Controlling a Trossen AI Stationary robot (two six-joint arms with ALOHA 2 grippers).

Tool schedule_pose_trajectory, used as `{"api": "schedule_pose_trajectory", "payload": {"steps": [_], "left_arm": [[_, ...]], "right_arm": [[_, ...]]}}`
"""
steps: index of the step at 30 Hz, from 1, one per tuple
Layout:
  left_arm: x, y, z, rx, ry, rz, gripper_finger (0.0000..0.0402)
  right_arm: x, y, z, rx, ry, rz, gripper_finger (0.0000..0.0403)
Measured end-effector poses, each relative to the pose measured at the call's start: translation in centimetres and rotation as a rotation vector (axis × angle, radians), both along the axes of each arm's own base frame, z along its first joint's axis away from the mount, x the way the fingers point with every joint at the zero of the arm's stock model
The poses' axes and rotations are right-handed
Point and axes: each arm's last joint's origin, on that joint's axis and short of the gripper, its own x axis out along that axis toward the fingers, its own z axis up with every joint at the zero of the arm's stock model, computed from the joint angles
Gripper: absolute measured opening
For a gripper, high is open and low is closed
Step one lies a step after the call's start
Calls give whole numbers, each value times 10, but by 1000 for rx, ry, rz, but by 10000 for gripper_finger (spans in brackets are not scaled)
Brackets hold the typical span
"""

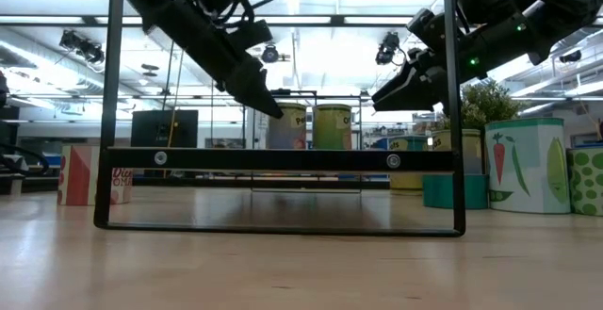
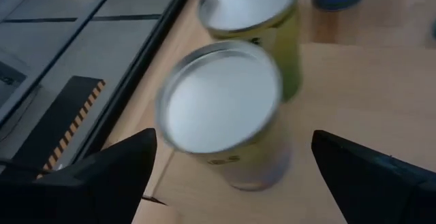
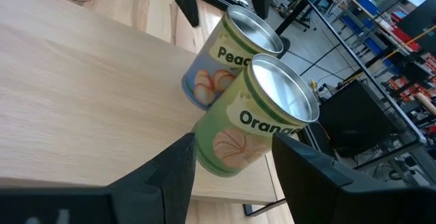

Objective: Pick and place cans onto a shelf
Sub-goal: Put the canned carrots on the shelf

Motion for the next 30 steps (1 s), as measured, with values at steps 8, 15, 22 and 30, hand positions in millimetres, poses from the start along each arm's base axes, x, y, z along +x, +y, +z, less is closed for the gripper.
{"api": "schedule_pose_trajectory", "payload": {"steps": [8,15,22,30], "left_arm": [[-1,-9,25,-89,147,36,398],[-5,-16,35,-159,215,105,391],[-9,-29,32,-172,260,94,375],[-10,-36,15,-174,231,73,357]], "right_arm": [[0,0,-1,13,2,0,201],[0,0,-1,15,6,-1,201],[0,0,-1,26,5,-2,201],[0,2,-2,58,4,40,201]]}}
